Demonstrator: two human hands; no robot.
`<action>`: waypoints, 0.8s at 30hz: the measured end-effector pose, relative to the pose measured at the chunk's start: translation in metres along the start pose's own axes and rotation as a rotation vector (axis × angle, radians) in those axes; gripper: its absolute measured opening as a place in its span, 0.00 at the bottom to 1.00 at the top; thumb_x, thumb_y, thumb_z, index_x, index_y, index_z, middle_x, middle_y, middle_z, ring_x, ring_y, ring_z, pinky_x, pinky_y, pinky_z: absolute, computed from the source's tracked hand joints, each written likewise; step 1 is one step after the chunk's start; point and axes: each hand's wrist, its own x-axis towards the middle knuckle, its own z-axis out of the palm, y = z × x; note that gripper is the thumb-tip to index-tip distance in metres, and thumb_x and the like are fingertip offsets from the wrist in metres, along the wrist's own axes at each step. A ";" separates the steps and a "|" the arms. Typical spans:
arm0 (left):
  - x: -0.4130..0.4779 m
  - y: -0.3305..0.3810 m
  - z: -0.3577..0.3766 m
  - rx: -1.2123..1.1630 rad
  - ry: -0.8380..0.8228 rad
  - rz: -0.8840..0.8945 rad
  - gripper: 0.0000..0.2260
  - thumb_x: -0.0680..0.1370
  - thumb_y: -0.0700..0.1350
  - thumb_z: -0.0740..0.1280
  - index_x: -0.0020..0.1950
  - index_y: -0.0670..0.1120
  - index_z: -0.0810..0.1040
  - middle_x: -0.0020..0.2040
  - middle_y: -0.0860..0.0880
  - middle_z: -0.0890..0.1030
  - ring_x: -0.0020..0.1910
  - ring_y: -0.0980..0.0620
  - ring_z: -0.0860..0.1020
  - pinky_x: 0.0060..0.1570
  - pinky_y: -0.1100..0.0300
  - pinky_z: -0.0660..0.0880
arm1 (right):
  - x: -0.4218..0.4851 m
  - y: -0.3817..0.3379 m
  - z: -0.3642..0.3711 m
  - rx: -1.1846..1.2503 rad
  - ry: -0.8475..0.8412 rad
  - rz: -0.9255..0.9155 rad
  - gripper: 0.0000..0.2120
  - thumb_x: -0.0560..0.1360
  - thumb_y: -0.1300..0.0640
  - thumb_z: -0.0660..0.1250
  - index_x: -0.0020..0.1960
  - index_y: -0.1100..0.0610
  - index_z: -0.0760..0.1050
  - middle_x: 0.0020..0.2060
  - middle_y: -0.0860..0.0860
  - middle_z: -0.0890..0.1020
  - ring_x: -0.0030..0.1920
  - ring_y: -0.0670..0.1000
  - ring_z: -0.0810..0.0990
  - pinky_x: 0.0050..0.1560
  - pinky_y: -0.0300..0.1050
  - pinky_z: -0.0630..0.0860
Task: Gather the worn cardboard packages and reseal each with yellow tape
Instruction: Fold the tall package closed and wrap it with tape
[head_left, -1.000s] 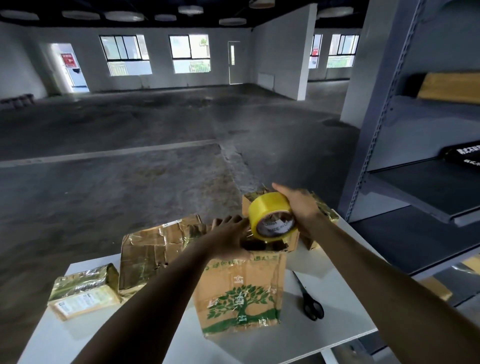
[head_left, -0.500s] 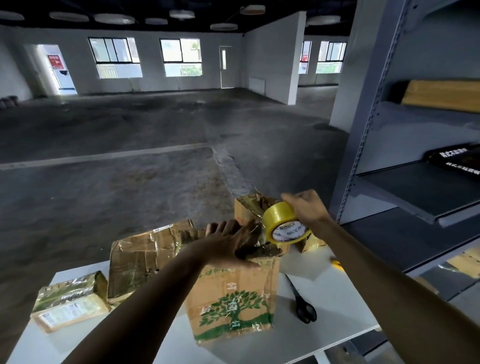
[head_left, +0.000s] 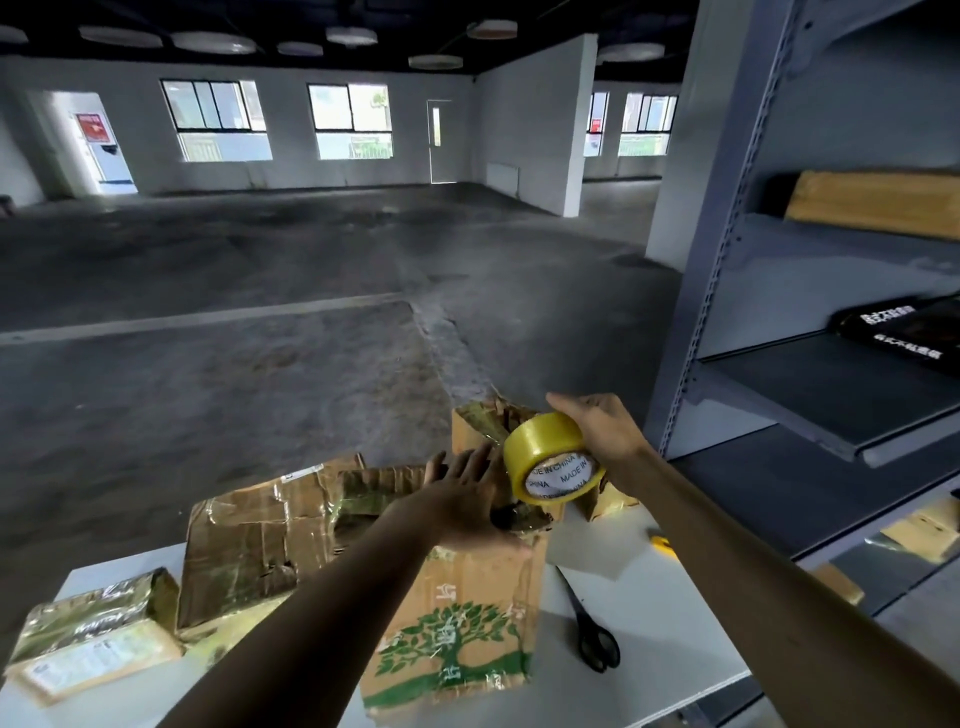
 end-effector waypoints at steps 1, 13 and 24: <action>-0.001 -0.001 0.001 0.001 -0.002 0.001 0.56 0.67 0.78 0.60 0.79 0.50 0.34 0.80 0.48 0.36 0.79 0.44 0.37 0.74 0.35 0.38 | 0.001 0.000 0.002 0.048 -0.016 0.008 0.12 0.75 0.47 0.72 0.50 0.56 0.84 0.44 0.52 0.87 0.48 0.56 0.85 0.51 0.51 0.81; -0.014 -0.005 -0.003 -0.003 0.017 0.018 0.43 0.75 0.68 0.63 0.80 0.50 0.46 0.79 0.46 0.48 0.77 0.43 0.45 0.74 0.44 0.43 | -0.003 0.007 0.023 0.268 0.171 0.096 0.24 0.74 0.47 0.72 0.66 0.57 0.77 0.56 0.53 0.81 0.50 0.50 0.81 0.36 0.32 0.76; -0.023 -0.002 -0.003 -0.009 0.027 0.028 0.49 0.74 0.70 0.63 0.79 0.54 0.33 0.79 0.48 0.49 0.77 0.43 0.46 0.75 0.42 0.45 | -0.023 0.030 -0.016 0.024 0.085 0.065 0.28 0.67 0.33 0.73 0.49 0.57 0.85 0.47 0.51 0.86 0.50 0.51 0.82 0.57 0.49 0.77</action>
